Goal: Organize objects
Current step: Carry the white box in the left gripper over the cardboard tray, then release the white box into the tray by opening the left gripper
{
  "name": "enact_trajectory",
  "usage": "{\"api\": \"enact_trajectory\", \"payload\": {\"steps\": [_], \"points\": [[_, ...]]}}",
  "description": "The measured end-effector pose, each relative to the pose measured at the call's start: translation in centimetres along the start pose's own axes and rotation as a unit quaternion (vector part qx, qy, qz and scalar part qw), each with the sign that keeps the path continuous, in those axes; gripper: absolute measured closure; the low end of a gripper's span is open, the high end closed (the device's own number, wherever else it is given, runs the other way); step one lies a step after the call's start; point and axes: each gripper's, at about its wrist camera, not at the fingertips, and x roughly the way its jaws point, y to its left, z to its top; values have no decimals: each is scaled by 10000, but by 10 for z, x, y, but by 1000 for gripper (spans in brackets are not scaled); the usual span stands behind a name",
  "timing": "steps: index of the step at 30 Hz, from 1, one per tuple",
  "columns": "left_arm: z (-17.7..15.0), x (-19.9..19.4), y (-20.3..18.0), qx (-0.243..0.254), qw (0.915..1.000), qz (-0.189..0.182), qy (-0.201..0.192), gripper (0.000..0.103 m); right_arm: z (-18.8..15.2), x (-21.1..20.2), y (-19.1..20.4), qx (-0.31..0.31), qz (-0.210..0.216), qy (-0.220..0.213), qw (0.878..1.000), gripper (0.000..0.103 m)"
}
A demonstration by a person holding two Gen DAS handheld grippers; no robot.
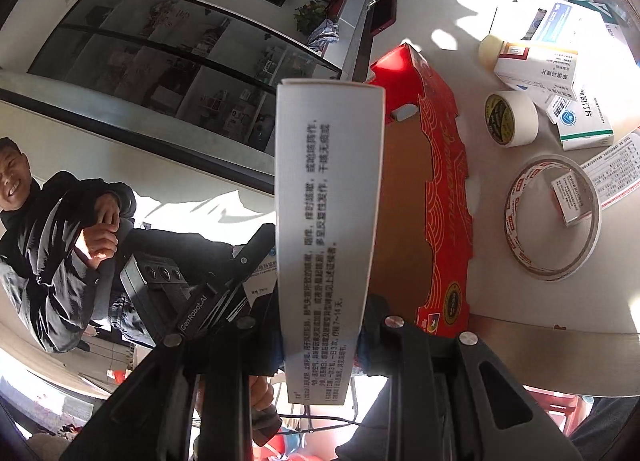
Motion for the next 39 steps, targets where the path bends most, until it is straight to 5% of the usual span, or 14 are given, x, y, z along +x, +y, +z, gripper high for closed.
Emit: {"api": "enact_trajectory", "payload": {"steps": [5, 12, 14, 16, 20, 22, 27, 31, 33, 36, 39], "points": [[1, 8, 10, 2, 9999, 121, -18, 51, 2, 18, 15, -345, -262, 96, 9990, 77], [1, 33, 16, 316, 9981, 458, 249, 51, 8, 66, 31, -1049, -1255, 381, 9858, 75], [2, 41, 16, 387, 9960, 719, 360, 46, 10, 78, 35, -1222, -1515, 421, 9800, 66], [3, 47, 19, 389, 9918, 1126, 456, 22, 13, 78, 32, -1183, -1671, 354, 9782, 44], [4, 41, 20, 445, 9914, 1196, 283, 16, 19, 40, 14, -621, -784, -102, 9949, 35], [4, 35, 9, 584, 9893, 1328, 146, 5, 21, 9, 2, -416, -504, -451, 9968, 23], [3, 19, -48, 1173, 9912, 610, 27, 1, 15, -83, -66, 743, -1315, -1471, 9775, 12], [-23, 29, -122, 1816, 9819, -337, 410, 0, 8, -134, -136, 1824, -1796, -1564, 9539, 12], [-43, 43, -153, 1960, 9749, -768, 730, 0, 8, -147, -160, 2231, -1240, -1625, 9531, 12], [-67, 66, -178, 1890, 9702, -933, 1198, 0, 22, -146, -179, 2521, -107, -1609, 9542, 11], [-84, 78, -184, 1580, 9681, -1012, 1661, 0, 51, -130, -177, 2316, 217, -1611, 9591, 11]]}}
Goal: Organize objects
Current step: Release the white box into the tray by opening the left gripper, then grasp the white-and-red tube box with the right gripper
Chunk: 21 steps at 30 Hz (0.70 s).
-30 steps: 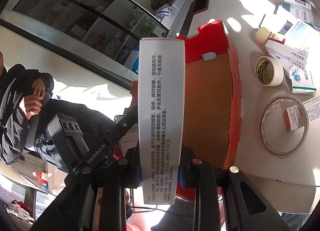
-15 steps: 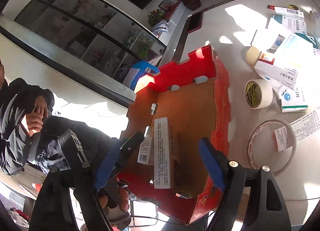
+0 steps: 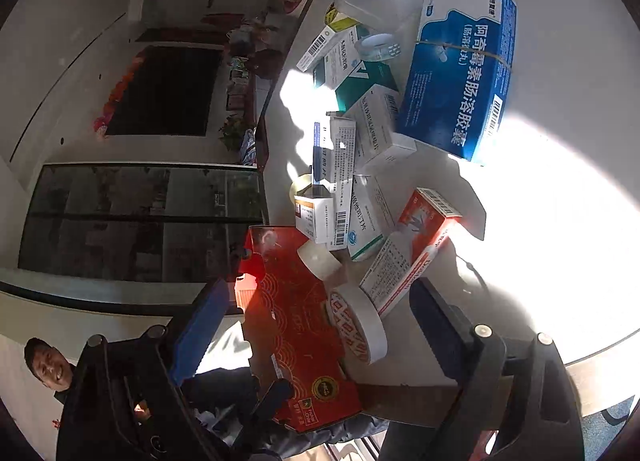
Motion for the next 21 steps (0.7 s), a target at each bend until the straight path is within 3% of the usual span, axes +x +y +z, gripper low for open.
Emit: {"api": "enact_trajectory", "payload": {"steps": [3, 6, 8, 10, 12, 14, 16, 18, 21], "points": [[-11, 1, -1, 71, 9994, 300, 166, 0, 24, 33, 11, -490, -198, 134, 9985, 11], [-20, -6, 4, 124, 9985, 475, 242, 0, 41, 71, 4, -616, -590, 667, 9941, 11], [-23, -10, 4, 155, 9984, 471, 254, 0, 41, 76, 6, -809, -598, 877, 9911, 13], [-23, -10, 2, 215, 9984, 469, 230, 0, 33, 74, 10, -975, -994, 1153, 9835, 13], [-22, -4, 0, 240, 9986, 399, 237, 0, 17, 72, 8, -1271, -1425, 1674, 9672, 13], [-18, 3, -1, 190, 9991, 288, 262, 0, -8, 65, 1, -1683, -2047, 2112, 9408, 13], [-16, 7, -3, 213, 9992, 279, 173, 0, -29, 55, 6, -2384, -2576, 2112, 9122, 13], [-15, 10, -5, 228, 9994, 245, 111, 0, -45, 50, 22, -3374, -3086, 1865, 8695, 13], [-11, 12, -9, 223, 9995, 221, 74, 0, -66, 59, 37, -4581, -3402, 1878, 7994, 13]]}}
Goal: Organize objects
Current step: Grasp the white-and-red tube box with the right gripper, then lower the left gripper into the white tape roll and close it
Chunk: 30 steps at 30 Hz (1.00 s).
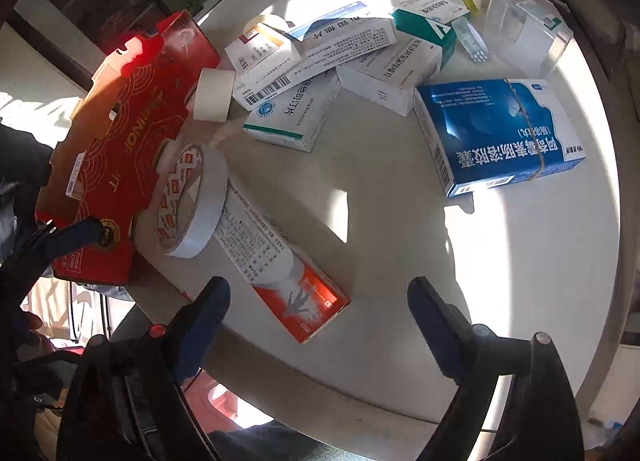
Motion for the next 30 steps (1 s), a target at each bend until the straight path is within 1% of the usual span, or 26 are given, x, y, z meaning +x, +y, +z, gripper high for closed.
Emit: {"api": "enact_trajectory", "payload": {"steps": [2, 5, 6, 7, 8, 9, 11, 12, 14, 16, 18, 20, 21, 22, 23, 24, 26, 28, 30], "points": [[6, -4, -2, 17, 9999, -24, -104, 0, 2, 9, 14, -560, -340, 77, 9978, 13], [19, -20, -3, 11, 9989, -4, -469, 0, 9, 29, 27, -950, -654, 184, 9932, 13], [23, -24, -2, 1, 9985, -1, -556, 0, 11, 35, 33, -1041, -677, 189, 9921, 18], [27, -28, -1, -15, 9981, 23, -619, 0, 13, 41, 38, -1151, -676, 227, 9908, 29], [30, -31, 1, -31, 9979, 52, -651, 0, 14, 41, 42, -1188, -543, 141, 9913, 30], [33, -34, 4, -58, 9977, 89, -663, 0, 17, 42, 46, -1203, -532, 131, 9912, 37], [35, -37, 10, -147, 9976, 156, -663, 0, 20, 43, 50, -1154, -497, 174, 9919, 44], [35, -37, 13, -198, 9976, 171, -646, 0, 21, 43, 50, -1107, -381, 212, 9929, 53], [34, -33, 16, -281, 9979, 220, -539, 0, 18, 42, 48, -1028, -357, 243, 9938, 59], [31, -26, 14, -258, 9985, 271, -408, 0, 13, 39, 40, -795, -464, 252, 9954, 66], [27, -15, 6, -79, 9990, 375, -212, 0, 1, 34, 24, -396, -626, 228, 9970, 66], [25, -2, -7, 211, 9988, 442, -56, 0, -16, 27, 5, 48, -681, 196, 9975, 67], [25, 5, -14, 348, 9985, 427, -11, 0, -26, 23, -2, 228, -691, 169, 9972, 67], [26, 10, -20, 467, 9982, 377, 16, 0, -33, 18, -7, 299, -799, 17, 9964, 70], [27, 17, -27, 578, 9979, 294, 48, 0, -39, 12, -12, 415, -929, -36, 9948, 70], [29, 24, -33, 673, 9975, 186, 86, 0, -44, 7, -18, 597, -871, -84, 9944, 70], [33, 37, -44, 862, 9961, -138, 161, 0, -54, -1, -28, 847, -567, -168, 9946, 70], [38, 46, -53, 928, 9946, -431, 182, 0, -62, -4, -29, 919, -532, -244, 9940, 71], [44, 49, -54, 696, 9946, -735, 224, 0, -71, -9, -43, 1347, 0, -405, 9901, 71]]}}
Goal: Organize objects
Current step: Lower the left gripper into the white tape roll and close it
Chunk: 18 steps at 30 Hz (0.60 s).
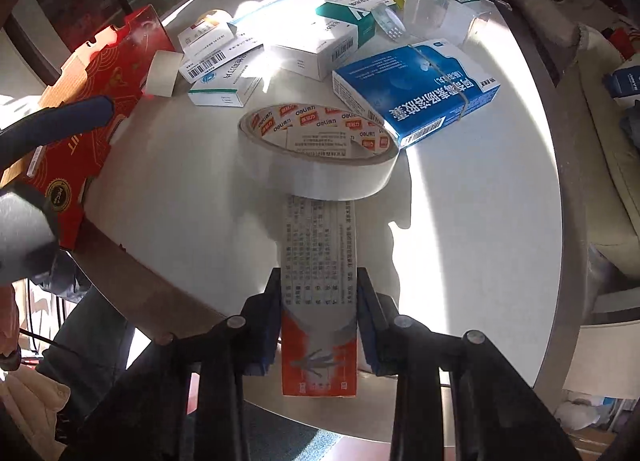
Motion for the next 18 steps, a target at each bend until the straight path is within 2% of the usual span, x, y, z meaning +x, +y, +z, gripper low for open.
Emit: {"api": "enact_trajectory", "payload": {"steps": [2, 3, 6, 9, 10, 13, 14, 16, 18], "points": [[5, -2, 5, -259, 9993, -257, -23, 0, 4, -3, -11, 524, 538, -140, 9971, 71], [7, -3, 7, -306, 9992, -260, -27, 0, -8, -5, -18, 777, 779, -207, 9937, 71], [11, -5, 10, -239, 9997, -53, 13, 0, -25, -17, -43, 1360, 1290, -404, 9814, 70], [13, 0, 3, -1, 10000, 50, 61, 0, -49, -29, -62, 1793, 1531, -591, 9700, 70], [14, 5, -3, 155, 9998, 56, 120, 0, -57, -33, -65, 1898, 1433, -639, 9692, 70], [13, 28, -33, 782, 9965, 8, 312, 0, -64, -42, -65, 1788, 360, -661, 9810, 70], [11, 37, -45, 1069, 9936, -33, 354, 0, -71, -49, -71, 1756, 244, -651, 9820, 70], [3, 57, -70, 1609, 9858, -108, 465, 0, -76, -50, -77, 1820, 292, -637, 9808, 71], [-7, 73, -93, 2158, 9746, -220, 550, 0, -80, -50, -84, 1901, 296, -686, 9789, 71]]}}
